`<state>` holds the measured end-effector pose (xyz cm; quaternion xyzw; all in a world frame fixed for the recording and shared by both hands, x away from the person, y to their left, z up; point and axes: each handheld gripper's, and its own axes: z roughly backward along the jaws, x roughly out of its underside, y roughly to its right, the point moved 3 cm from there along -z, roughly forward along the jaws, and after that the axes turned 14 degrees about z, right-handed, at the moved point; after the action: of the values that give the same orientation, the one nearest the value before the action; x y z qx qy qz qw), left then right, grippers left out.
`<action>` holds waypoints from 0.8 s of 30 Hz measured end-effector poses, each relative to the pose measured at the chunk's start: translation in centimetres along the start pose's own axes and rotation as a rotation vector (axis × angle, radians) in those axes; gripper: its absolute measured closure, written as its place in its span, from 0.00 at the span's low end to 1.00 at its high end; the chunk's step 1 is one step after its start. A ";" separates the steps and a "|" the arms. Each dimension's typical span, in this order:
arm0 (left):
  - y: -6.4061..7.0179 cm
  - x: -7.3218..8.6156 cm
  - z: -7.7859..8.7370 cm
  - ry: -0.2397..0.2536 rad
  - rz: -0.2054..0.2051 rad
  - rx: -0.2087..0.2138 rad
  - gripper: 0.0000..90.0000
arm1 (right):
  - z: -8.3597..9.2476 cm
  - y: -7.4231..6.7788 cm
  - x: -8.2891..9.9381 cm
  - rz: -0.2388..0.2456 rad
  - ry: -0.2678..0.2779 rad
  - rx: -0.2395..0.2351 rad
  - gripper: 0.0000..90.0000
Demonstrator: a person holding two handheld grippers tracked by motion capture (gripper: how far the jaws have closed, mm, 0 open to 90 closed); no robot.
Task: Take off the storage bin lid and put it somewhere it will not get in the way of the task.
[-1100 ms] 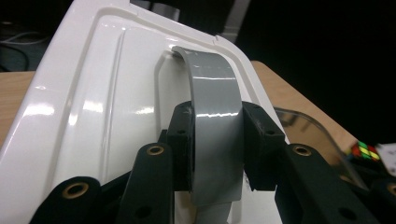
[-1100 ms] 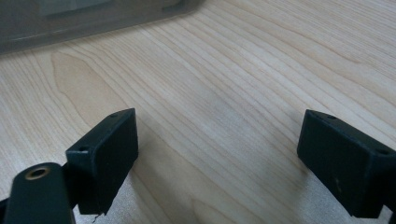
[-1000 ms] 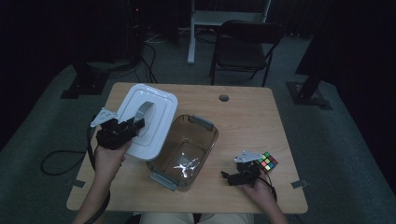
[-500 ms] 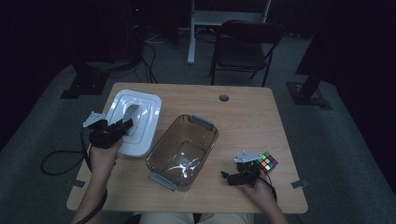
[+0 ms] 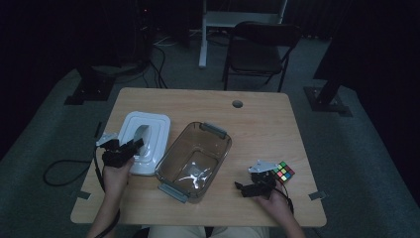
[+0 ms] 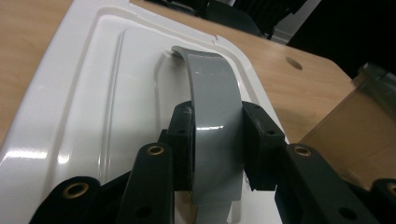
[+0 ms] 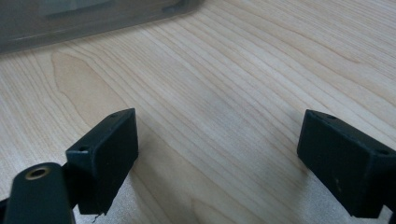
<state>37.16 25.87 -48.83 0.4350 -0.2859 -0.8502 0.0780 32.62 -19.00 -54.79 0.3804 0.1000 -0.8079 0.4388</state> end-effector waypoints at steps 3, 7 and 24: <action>-0.4 0.8 -0.6 -0.007 0.006 -0.009 0.76 | 0.0 0.0 0.0 0.001 0.000 0.000 0.13; -0.7 1.5 -0.9 -0.006 0.009 -0.015 0.76 | 0.0 0.0 0.0 0.000 0.000 0.000 0.13; -2.0 3.5 -2.2 -0.038 0.041 -0.056 0.76 | 0.0 0.0 0.0 0.000 0.000 0.000 0.13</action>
<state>37.00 25.24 -53.37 0.4107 -0.2722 -0.8642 0.1022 32.63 -19.00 -54.79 0.3806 0.0999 -0.8077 0.4390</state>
